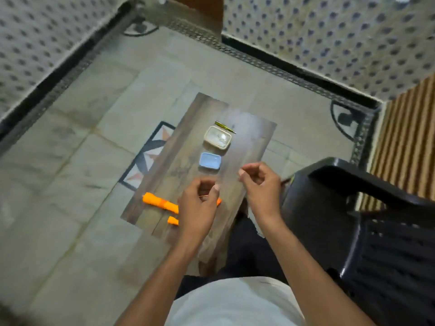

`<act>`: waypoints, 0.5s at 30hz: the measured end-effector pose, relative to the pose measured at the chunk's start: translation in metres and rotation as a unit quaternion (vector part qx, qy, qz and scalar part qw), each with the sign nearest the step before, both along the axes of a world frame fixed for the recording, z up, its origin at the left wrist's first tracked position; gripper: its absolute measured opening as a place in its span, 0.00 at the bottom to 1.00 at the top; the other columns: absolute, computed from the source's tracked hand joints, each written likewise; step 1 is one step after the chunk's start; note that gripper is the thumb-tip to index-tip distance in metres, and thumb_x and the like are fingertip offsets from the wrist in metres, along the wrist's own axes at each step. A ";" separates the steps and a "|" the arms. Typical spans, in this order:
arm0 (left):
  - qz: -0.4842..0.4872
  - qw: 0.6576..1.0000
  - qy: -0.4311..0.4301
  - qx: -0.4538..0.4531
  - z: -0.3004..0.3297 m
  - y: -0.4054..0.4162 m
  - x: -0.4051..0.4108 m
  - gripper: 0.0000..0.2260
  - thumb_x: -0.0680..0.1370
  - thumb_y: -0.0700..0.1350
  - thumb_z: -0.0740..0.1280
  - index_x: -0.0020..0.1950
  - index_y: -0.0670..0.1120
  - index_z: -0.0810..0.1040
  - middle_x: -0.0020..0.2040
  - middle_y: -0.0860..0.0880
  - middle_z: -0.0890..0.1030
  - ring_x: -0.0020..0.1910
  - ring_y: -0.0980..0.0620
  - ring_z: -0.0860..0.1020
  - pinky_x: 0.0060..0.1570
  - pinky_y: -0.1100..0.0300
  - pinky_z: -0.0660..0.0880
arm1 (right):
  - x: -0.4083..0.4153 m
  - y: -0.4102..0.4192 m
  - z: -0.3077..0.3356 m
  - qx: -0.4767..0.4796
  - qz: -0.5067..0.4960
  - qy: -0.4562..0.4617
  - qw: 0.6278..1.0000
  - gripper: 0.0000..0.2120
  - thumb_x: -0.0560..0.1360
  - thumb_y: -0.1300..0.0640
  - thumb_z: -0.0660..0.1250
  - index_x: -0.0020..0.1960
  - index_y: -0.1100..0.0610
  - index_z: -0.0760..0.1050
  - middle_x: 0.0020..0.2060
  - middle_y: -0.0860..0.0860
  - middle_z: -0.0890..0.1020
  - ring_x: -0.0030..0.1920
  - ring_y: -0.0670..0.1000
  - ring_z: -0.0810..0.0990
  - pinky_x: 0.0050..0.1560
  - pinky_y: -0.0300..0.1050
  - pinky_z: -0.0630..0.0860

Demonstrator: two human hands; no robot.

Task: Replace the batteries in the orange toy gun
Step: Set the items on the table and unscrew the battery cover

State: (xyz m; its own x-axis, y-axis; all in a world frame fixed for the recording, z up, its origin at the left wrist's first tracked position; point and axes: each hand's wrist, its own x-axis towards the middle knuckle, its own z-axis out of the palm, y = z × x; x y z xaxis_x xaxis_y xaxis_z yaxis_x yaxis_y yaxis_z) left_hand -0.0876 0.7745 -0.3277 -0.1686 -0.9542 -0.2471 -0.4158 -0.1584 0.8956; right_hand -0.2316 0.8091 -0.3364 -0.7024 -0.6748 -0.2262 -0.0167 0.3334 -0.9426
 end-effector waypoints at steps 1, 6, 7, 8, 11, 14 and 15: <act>0.032 0.999 -0.002 0.010 -0.003 -0.010 -0.006 0.04 0.80 0.41 0.71 0.51 0.50 0.82 0.45 0.58 0.84 0.44 0.66 0.81 0.44 0.75 0.72 | -0.008 -0.020 -0.007 0.007 0.031 -0.017 0.999 0.05 0.76 0.64 0.73 0.46 0.54 0.82 0.41 0.52 0.86 0.46 0.56 0.86 0.53 0.57 0.83; 0.181 0.981 -0.014 0.075 -0.023 -0.049 -0.032 0.03 0.79 0.41 0.72 0.52 0.47 0.83 0.46 0.54 0.84 0.42 0.62 0.81 0.42 0.71 0.74 | -0.033 -0.112 -0.033 0.049 0.163 -0.087 0.982 0.02 0.77 0.66 0.72 0.47 0.61 0.82 0.41 0.58 0.86 0.43 0.55 0.86 0.48 0.54 0.82; 0.208 0.974 -0.009 0.089 -0.028 -0.054 -0.036 0.03 0.79 0.41 0.73 0.52 0.49 0.83 0.46 0.55 0.84 0.42 0.60 0.82 0.42 0.68 0.75 | -0.035 -0.127 -0.035 0.053 0.189 -0.092 0.976 0.02 0.77 0.66 0.71 0.47 0.61 0.81 0.41 0.58 0.86 0.43 0.55 0.86 0.47 0.52 0.81; 0.224 0.970 -0.004 0.097 -0.033 -0.057 -0.037 0.04 0.79 0.42 0.73 0.51 0.51 0.83 0.45 0.55 0.84 0.44 0.57 0.83 0.43 0.64 0.76 | -0.035 -0.139 -0.033 0.049 0.207 -0.093 0.973 0.03 0.77 0.66 0.71 0.47 0.61 0.81 0.41 0.58 0.86 0.44 0.57 0.86 0.47 0.52 0.81; 0.297 0.948 -0.004 0.116 -0.048 -0.067 -0.038 0.04 0.79 0.44 0.73 0.50 0.54 0.82 0.46 0.56 0.84 0.47 0.53 0.84 0.48 0.56 0.79 | -0.030 -0.178 -0.040 0.056 0.279 -0.097 0.954 0.02 0.77 0.67 0.70 0.47 0.61 0.81 0.41 0.58 0.85 0.44 0.59 0.86 0.47 0.49 0.81; 0.369 0.921 0.008 0.122 -0.058 -0.071 -0.032 0.04 0.79 0.46 0.73 0.49 0.55 0.82 0.47 0.57 0.85 0.48 0.54 0.84 0.50 0.53 0.81 | -0.022 -0.193 -0.047 0.070 0.325 -0.105 0.937 0.01 0.78 0.67 0.70 0.49 0.64 0.80 0.40 0.57 0.84 0.42 0.52 0.84 0.46 0.46 0.80; 0.393 0.911 0.010 0.122 -0.061 -0.070 -0.028 0.04 0.79 0.46 0.73 0.49 0.55 0.82 0.46 0.57 0.85 0.48 0.55 0.84 0.49 0.53 0.81 | -0.018 -0.194 -0.050 0.076 0.348 -0.099 0.929 0.01 0.78 0.67 0.70 0.49 0.64 0.80 0.40 0.57 0.85 0.42 0.52 0.84 0.47 0.46 0.81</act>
